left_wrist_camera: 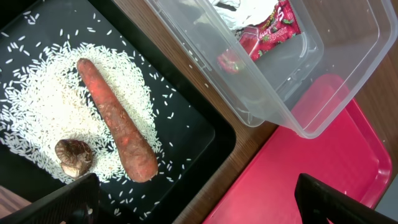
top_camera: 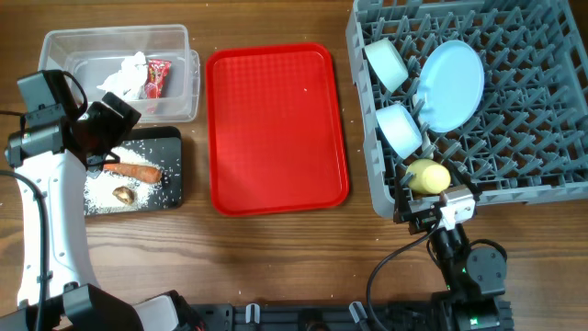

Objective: Sort waste into correct bins and load items into the dishwasher rack

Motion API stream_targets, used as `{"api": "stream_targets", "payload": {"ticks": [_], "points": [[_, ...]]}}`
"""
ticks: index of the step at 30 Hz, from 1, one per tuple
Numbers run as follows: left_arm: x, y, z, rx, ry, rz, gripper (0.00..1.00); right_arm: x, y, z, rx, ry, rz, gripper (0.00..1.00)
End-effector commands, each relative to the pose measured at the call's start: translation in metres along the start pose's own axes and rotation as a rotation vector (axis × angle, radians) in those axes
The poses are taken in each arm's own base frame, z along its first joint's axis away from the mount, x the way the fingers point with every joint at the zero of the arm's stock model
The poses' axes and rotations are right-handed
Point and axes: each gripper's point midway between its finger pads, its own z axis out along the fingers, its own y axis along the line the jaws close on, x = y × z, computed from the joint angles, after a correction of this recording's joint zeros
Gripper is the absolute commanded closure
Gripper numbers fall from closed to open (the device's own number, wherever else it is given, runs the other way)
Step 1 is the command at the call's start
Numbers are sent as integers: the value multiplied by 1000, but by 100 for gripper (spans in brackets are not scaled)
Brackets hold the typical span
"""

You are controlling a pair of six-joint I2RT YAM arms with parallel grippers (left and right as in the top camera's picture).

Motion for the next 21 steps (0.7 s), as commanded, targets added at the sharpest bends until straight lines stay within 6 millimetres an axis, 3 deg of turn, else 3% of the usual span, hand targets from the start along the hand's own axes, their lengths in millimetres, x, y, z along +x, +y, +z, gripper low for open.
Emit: {"api": "stream_targets", "payload": {"ticks": [1,16,18,21], "points": [[-6,-5,-8,21,-25,-8,0,-2,1,-1,-9,-13,16,0],[-6,-5,-8,20,-25,-8,0,-1,1,0,-9,-8,17,0],[-4,-4,-11,19,-21,-8,0,-1,1,0,-9,-8,16,0],[-7,-13,-31,54,-82,17,0,-1,1,0,-9,-8,17,0]]}}
